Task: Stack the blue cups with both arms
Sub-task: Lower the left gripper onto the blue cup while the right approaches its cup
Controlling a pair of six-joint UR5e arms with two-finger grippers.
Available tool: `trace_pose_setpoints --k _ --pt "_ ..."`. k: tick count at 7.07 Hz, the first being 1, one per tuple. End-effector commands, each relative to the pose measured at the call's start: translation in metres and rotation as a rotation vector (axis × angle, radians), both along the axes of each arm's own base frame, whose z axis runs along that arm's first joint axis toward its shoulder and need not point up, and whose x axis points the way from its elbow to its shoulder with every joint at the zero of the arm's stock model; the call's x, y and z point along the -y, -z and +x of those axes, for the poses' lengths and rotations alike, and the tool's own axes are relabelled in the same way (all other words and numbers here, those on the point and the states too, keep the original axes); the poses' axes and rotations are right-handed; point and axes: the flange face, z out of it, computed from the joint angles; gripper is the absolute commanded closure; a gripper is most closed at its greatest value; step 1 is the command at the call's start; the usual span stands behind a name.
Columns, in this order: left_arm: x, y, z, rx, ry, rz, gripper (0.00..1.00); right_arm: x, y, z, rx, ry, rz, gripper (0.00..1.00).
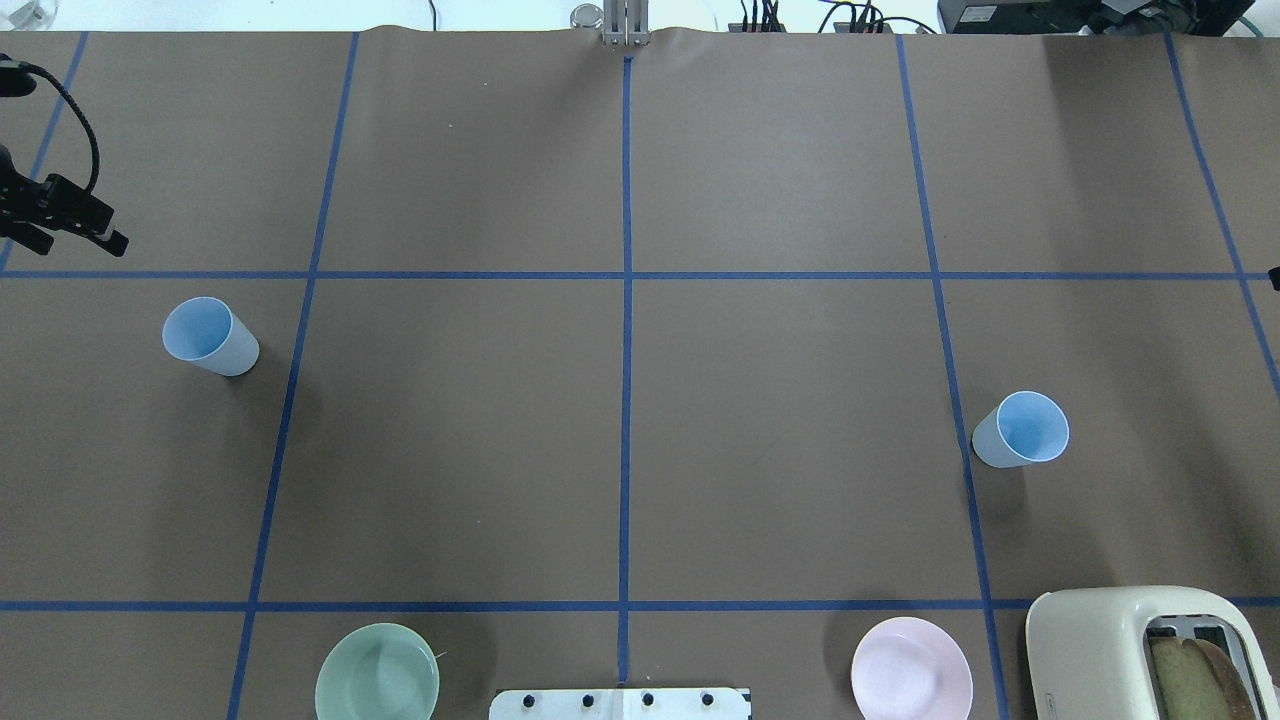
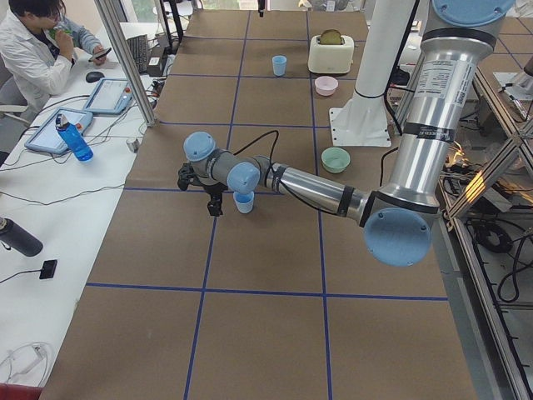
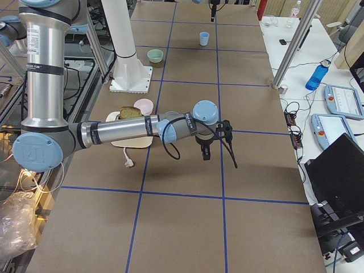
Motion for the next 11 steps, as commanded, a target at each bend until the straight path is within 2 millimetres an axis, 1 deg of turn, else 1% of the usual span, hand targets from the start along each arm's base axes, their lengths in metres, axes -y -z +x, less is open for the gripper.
trace_pose_setpoints --k 1,3,4,5,7,8,9,10,11 --pt "-0.011 0.003 0.04 0.015 0.015 -0.001 0.01 -0.028 0.021 -0.032 0.022 0.029 -0.012 0.09" --pt "-0.025 -0.005 0.06 0.008 -0.004 0.002 0.05 -0.047 0.022 -0.077 0.032 0.019 -0.005 0.09" --pt "-0.031 -0.008 0.069 0.01 -0.023 -0.001 0.1 -0.049 0.022 -0.085 0.027 0.028 -0.001 0.09" --pt "-0.035 -0.01 0.074 0.01 -0.033 -0.001 0.16 -0.049 0.022 -0.086 0.027 0.031 0.001 0.08" --pt "-0.049 -0.024 0.079 0.008 -0.049 -0.003 0.22 -0.049 0.023 -0.089 0.026 0.038 0.002 0.08" --pt "-0.051 -0.026 0.082 0.009 -0.057 -0.006 0.31 -0.05 0.023 -0.093 0.026 0.046 0.004 0.08" --pt "-0.053 -0.026 0.088 0.009 -0.065 -0.008 0.47 -0.051 0.025 -0.099 0.027 0.058 0.007 0.07" --pt "-0.054 -0.021 0.089 0.004 -0.051 -0.022 0.75 -0.051 0.026 -0.104 0.028 0.07 0.01 0.07" --pt "-0.053 -0.016 0.089 -0.005 -0.039 -0.018 1.0 -0.054 0.028 -0.114 0.03 0.093 0.015 0.07"
